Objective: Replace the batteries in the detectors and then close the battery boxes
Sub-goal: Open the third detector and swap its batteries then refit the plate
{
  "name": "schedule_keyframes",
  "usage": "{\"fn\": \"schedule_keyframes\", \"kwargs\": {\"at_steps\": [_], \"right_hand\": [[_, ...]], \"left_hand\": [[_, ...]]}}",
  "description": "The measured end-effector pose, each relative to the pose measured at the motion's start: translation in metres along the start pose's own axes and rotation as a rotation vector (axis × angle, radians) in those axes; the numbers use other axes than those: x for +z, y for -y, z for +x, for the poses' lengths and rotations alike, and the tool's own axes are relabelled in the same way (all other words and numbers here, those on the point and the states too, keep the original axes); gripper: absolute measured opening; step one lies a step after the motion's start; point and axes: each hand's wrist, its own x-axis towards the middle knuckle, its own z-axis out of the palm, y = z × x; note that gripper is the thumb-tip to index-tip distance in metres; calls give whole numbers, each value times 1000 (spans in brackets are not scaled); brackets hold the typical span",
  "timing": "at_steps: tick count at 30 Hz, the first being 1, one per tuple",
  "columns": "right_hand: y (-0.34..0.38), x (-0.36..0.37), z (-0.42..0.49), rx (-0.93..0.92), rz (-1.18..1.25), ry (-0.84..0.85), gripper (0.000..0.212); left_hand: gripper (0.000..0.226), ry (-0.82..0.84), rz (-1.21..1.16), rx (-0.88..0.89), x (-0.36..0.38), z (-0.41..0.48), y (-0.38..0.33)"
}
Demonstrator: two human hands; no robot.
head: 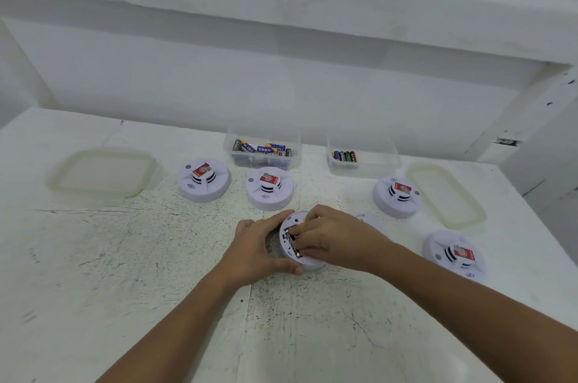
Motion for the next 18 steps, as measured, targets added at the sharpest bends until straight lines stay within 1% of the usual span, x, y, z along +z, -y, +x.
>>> {"fn": "schedule_keyframes", "kwargs": {"at_steps": [2, 4, 7, 10, 14, 16, 18], "right_hand": [[-2, 0, 5, -88, -129, 15, 16], [-2, -1, 7, -156, -218, 26, 10], [-4, -3, 6, -210, -241, 25, 4], [-5, -1, 5, -239, -250, 33, 13], [-5, -2, 5, -241, -230, 13, 23], [-3, -4, 3, -190, -215, 1, 18], [0, -5, -2, -97, -167, -13, 15]], "left_hand": [[86, -7, 7, 5, 0, 1, 1], [87, -7, 18, 8, 0, 2, 2], [88, -13, 28, 3, 0, 2, 1], [89, -15, 15, -4, 0, 3, 3], [91, -18, 29, -6, 2, 5, 6], [91, -22, 21, -13, 2, 5, 6], [90, -22, 21, -9, 2, 5, 6]]}}
